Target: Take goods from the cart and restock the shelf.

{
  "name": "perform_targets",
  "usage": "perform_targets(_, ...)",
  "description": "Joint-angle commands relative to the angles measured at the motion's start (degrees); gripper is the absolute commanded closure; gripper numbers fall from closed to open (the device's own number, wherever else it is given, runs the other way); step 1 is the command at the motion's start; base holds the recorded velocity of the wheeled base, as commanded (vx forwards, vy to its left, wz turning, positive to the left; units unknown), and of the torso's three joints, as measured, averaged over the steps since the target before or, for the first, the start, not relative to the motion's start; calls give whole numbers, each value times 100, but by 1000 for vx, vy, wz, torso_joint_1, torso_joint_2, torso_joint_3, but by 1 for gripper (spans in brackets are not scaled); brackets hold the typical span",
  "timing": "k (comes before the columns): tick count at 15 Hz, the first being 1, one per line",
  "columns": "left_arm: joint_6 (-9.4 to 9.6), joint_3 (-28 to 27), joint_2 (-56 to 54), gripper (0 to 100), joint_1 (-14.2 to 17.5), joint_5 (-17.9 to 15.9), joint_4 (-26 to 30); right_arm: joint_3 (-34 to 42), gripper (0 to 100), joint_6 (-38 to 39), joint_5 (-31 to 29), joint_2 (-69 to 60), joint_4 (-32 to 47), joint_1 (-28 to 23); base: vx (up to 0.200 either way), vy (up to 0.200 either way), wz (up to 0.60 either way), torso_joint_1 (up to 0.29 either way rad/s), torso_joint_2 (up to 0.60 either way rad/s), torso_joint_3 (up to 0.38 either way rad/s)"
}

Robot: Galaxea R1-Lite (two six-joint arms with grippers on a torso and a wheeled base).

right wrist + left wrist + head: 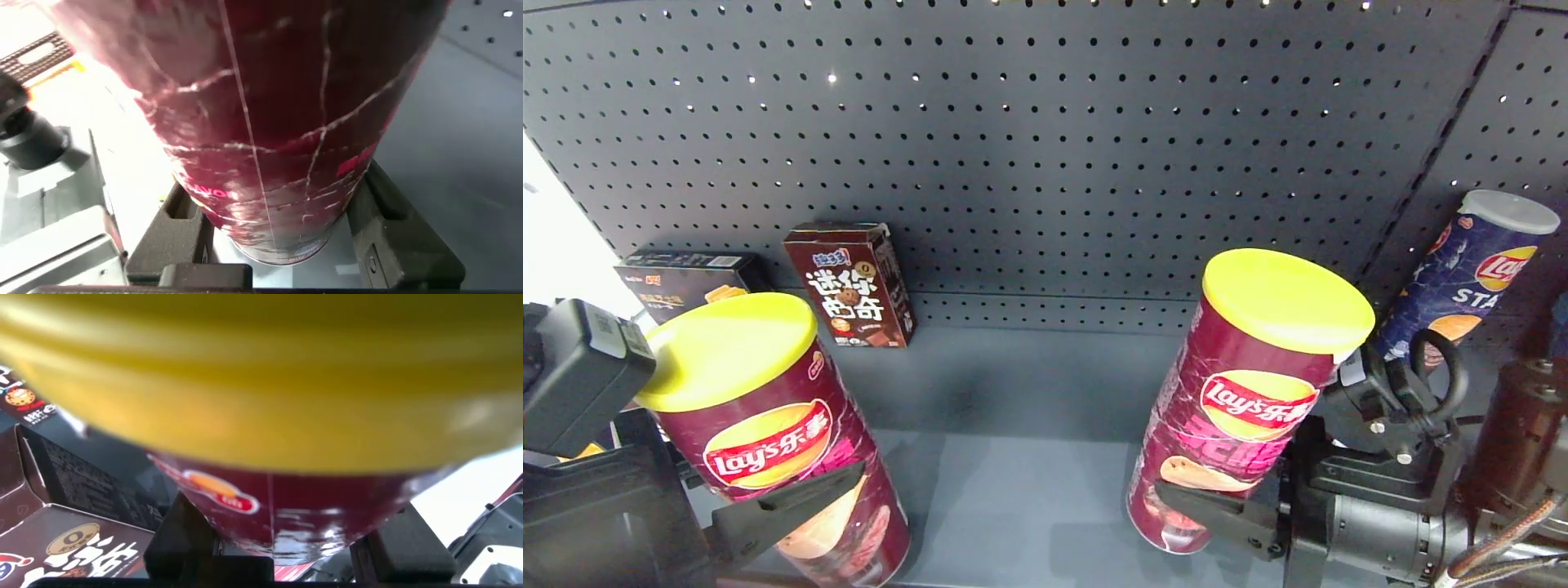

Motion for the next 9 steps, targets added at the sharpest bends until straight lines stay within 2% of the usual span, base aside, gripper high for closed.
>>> perform_targets(1,-1,1,3,100,1,-1,-1,214,100,-4,10,48,-136,10,0,0,0,0,0,0)
perform_targets(9,-1,-34,3,100,10,-10,-1,179,100,-4,19,935,-857,-25,0,0,0,0,0,0)
